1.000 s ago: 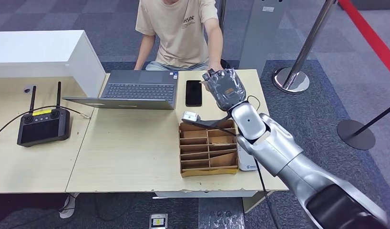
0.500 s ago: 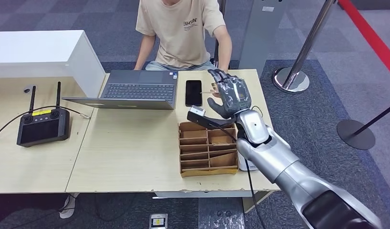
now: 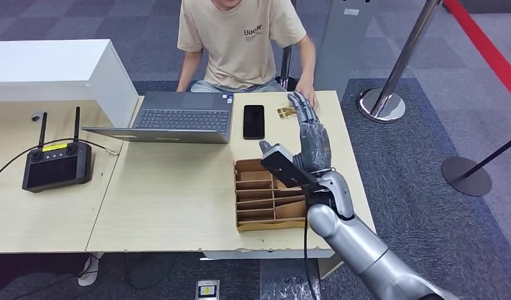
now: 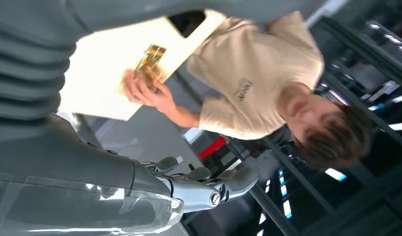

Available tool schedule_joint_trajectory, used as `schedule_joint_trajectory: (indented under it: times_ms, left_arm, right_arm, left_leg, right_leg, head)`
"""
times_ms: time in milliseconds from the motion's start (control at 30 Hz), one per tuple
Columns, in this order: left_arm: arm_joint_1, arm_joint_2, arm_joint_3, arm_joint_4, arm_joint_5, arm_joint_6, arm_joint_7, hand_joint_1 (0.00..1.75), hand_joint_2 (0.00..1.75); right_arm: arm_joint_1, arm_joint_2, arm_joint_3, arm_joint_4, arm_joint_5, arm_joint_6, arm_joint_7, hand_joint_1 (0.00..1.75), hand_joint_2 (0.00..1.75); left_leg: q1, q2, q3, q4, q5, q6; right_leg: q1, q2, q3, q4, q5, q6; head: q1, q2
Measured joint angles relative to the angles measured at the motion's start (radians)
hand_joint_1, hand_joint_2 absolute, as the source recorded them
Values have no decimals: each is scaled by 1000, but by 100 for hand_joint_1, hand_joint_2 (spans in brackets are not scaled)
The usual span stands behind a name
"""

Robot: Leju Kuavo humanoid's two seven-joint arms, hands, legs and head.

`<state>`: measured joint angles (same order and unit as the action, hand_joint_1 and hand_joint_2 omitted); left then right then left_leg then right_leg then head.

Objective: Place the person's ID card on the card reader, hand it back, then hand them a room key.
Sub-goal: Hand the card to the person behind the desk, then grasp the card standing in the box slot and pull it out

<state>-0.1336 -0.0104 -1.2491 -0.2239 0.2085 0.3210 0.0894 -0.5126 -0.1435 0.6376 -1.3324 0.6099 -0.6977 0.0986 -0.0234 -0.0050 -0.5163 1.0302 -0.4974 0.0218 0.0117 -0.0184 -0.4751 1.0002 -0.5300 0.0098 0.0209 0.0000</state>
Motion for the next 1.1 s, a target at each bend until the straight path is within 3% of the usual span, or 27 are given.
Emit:
schedule_joint_trajectory:
  times_ms: [100, 267, 433, 800, 1100]
  left_arm:
    - [8, 0, 12, 0, 11, 9, -8, 0, 0]
    - [16, 0, 29, 0, 27, 17, -16, 0, 0]
    - [17, 1, 42, 0, 29, 17, -19, 0, 0]
    - [16, 2, 58, 0, 33, 17, -17, 0, 0]
    - [14, 2, 65, 0, 35, 18, -13, 0, 0]
  right_arm:
    - [72, 0, -41, -88, -41, -1, -54, 0, 175]
    - [159, -10, -88, -208, -15, -1, -70, 0, 175]
    - [208, -24, -120, -276, 94, -1, -20, 0, 175]
    - [228, -87, -117, -290, 278, 49, 118, 0, 175]
    - [229, -116, -101, -274, 353, 82, 178, 0, 175]
  left_leg:
    - [0, 0, 0, 0, 0, 0]
    - [0, 0, 0, 0, 0, 0]
    - [0, 1, 0, 0, 0, 0]
    - [0, 0, 0, 0, 0, 0]
    - [0, 0, 0, 0, 0, 0]
  right_leg:
    - [0, 0, 0, 0, 0, 0]
    - [0, 0, 0, 0, 0, 0]
    - [0, 0, 0, 0, 0, 0]
    - [0, 0, 0, 0, 0, 0]
    - [0, 0, 0, 0, 0, 0]
  head:
    - [0, 0]
    - [0, 0]
    - [0, 0]
    - [0, 0]
    - [0, 0]
